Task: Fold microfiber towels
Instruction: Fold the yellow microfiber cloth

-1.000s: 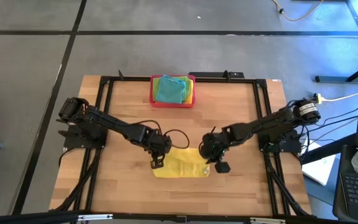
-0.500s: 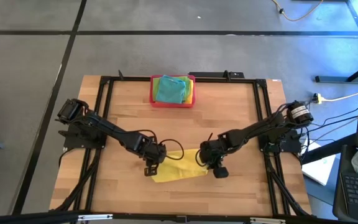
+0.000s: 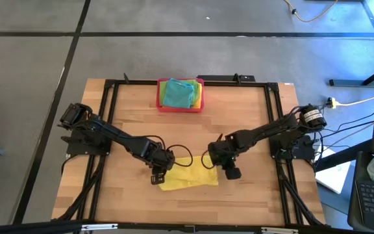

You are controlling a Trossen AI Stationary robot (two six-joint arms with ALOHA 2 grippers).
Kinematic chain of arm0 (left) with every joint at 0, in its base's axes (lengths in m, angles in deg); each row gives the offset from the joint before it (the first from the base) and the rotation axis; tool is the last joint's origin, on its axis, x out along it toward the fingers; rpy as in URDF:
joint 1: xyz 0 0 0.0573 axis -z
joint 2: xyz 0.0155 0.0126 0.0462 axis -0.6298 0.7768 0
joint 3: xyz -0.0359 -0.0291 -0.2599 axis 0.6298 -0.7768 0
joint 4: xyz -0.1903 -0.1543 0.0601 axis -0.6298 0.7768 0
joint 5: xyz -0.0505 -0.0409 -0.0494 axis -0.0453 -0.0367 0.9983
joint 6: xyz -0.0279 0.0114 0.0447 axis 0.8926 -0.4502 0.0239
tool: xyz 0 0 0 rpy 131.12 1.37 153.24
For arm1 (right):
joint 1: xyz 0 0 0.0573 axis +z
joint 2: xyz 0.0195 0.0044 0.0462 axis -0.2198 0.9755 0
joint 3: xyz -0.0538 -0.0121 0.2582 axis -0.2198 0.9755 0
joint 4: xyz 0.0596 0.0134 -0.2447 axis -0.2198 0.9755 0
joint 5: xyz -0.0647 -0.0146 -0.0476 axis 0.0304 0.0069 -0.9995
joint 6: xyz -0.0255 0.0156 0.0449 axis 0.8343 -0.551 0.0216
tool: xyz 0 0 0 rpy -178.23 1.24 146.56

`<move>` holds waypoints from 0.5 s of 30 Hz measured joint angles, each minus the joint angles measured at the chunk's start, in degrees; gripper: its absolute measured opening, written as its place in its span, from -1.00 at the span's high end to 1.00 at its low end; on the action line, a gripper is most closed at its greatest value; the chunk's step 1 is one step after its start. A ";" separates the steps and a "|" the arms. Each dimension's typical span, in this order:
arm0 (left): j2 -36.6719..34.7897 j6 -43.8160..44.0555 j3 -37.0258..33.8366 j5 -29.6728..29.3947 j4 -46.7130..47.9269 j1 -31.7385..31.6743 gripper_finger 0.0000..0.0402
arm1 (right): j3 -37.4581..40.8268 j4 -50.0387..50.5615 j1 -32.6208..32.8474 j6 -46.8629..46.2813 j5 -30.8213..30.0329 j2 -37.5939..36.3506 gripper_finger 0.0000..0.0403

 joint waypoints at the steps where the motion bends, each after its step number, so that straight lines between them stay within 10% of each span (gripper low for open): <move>1: 0.00 -0.52 0.76 -0.80 1.34 -0.13 0.53 | -0.70 0.60 -0.55 1.27 -0.28 0.01 0.48; 15: -0.02 -9.72 -1.01 -2.84 -4.81 -6.56 0.53 | -3.28 -4.47 -9.02 3.77 -0.40 -0.07 0.50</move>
